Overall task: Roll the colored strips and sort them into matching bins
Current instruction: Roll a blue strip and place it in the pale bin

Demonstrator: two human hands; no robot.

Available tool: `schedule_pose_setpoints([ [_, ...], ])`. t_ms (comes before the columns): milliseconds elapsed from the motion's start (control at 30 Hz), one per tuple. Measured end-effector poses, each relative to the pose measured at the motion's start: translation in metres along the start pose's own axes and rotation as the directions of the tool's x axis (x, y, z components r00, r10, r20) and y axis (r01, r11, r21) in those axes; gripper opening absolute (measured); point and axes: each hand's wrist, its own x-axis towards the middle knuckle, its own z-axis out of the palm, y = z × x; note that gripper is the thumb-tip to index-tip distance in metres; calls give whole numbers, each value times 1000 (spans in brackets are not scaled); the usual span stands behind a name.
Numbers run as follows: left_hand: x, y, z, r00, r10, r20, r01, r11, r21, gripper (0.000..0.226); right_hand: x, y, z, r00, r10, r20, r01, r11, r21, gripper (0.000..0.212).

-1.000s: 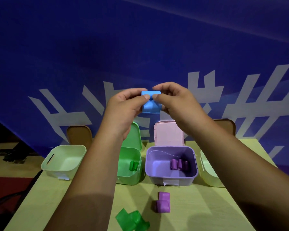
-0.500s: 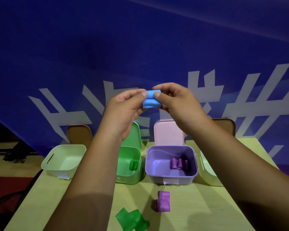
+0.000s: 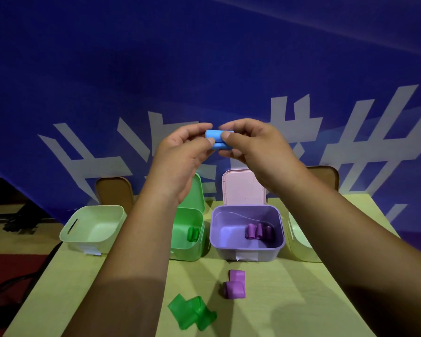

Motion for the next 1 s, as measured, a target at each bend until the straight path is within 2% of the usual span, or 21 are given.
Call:
schedule_pose_setpoints([
  [200, -5, -4, 1, 998, -66, -17, 65, 996, -57, 19, -7, 5, -4, 1000, -28, -9, 28, 1000, -9, 20],
  [400, -5, -9, 3, 999, -27, -36, 25, 998, -54, 27, -13, 8, -9, 998, -58, 13, 59, 970, -236, 36],
  [633, -8, -13, 4, 1000, -25, 11, 26, 999, -35, 37, -16, 7, -5, 993, -102, 62, 117, 921, -372, 49],
  [733, -6, -16, 1, 996, -61, 68, 61, 998, 3, 34, -16, 10, -4, 990, -125, 61, 139, 898, -418, 53],
  [800, -6, -16, 0, 996, -64, 59, 62, 998, 28, 31, -15, 13, -4, 988, -142, 58, 153, 884, -442, 54],
  [1000, -11, -11, -4, 999, 17, 44, -23, 991, 129, 31, -8, 22, 2, 986, -166, 14, 154, 873, -463, 50],
])
